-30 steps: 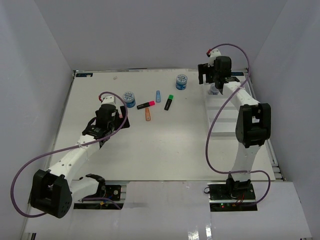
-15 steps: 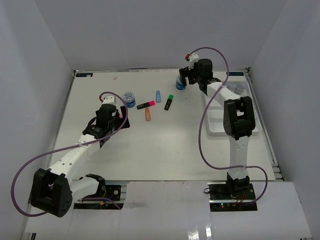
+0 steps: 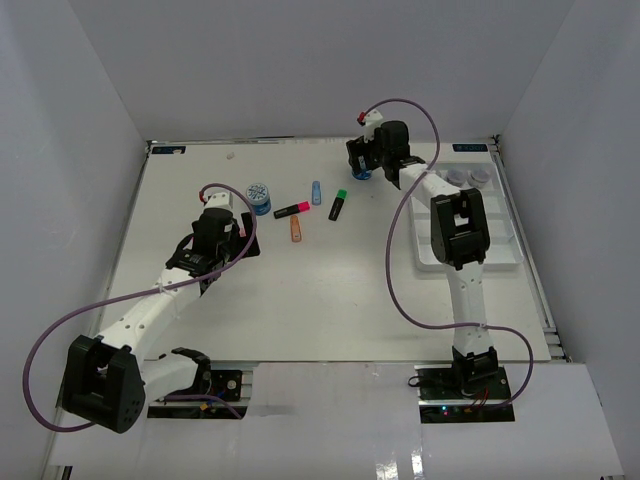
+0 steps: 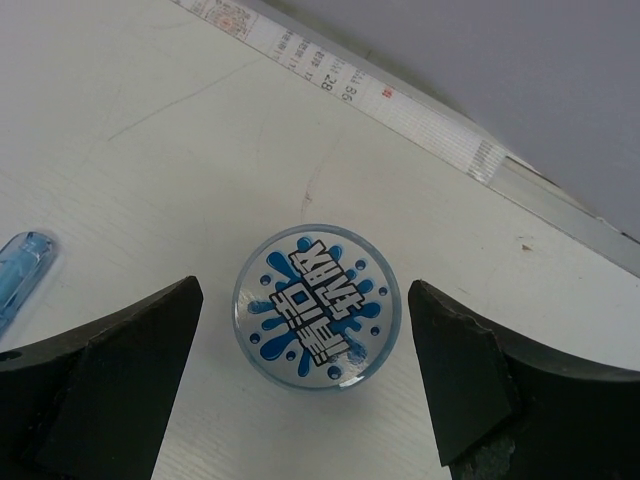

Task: Sort the stationery into containers
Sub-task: Pick up the stationery from the center of the board, then place the stationery in the storage box, then pick up the stationery from the center of the board, then place the stationery at the center of the board, then pick up the stationery from the center of the board, then place the stationery in the storage box.

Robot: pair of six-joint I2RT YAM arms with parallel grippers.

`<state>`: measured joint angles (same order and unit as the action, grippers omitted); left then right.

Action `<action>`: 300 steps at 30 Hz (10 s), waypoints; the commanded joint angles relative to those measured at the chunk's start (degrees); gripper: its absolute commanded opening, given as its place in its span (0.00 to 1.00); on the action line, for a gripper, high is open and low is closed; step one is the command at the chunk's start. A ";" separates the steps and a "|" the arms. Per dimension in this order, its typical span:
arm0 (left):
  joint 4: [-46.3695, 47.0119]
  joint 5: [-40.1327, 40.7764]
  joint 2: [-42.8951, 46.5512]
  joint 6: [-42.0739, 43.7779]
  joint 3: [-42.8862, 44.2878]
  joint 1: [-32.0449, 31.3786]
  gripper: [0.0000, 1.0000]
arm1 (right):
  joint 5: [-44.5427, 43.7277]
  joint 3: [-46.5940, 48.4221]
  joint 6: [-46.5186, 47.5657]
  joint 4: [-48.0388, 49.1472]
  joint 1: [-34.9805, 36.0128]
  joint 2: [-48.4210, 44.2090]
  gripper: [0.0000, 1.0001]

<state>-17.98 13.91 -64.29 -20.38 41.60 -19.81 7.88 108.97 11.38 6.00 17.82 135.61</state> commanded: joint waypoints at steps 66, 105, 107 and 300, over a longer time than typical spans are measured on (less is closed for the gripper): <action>0.14 -2.05 4.88 0.08 0.23 0.21 0.98 | -20.62 -41.20 -12.61 13.60 -28.28 -29.53 0.36; -3.37 -3.36 -4.34 -7.83 8.91 1.53 0.98 | -8.61 -50.33 -17.89 1.29 -25.65 -53.42 0.94; -4.34 -3.45 -8.37 -8.79 12.77 2.23 0.98 | -4.56 -55.41 -18.23 3.57 -24.51 -59.48 0.94; -3.73 13.42 12.52 -2.65 -2.14 -10.60 0.98 | -17.20 -40.76 -15.24 -0.91 -18.88 -33.22 0.64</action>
<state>-21.21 27.62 -51.99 -22.57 38.28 -30.70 -9.98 69.38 -3.57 -0.78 -0.75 102.83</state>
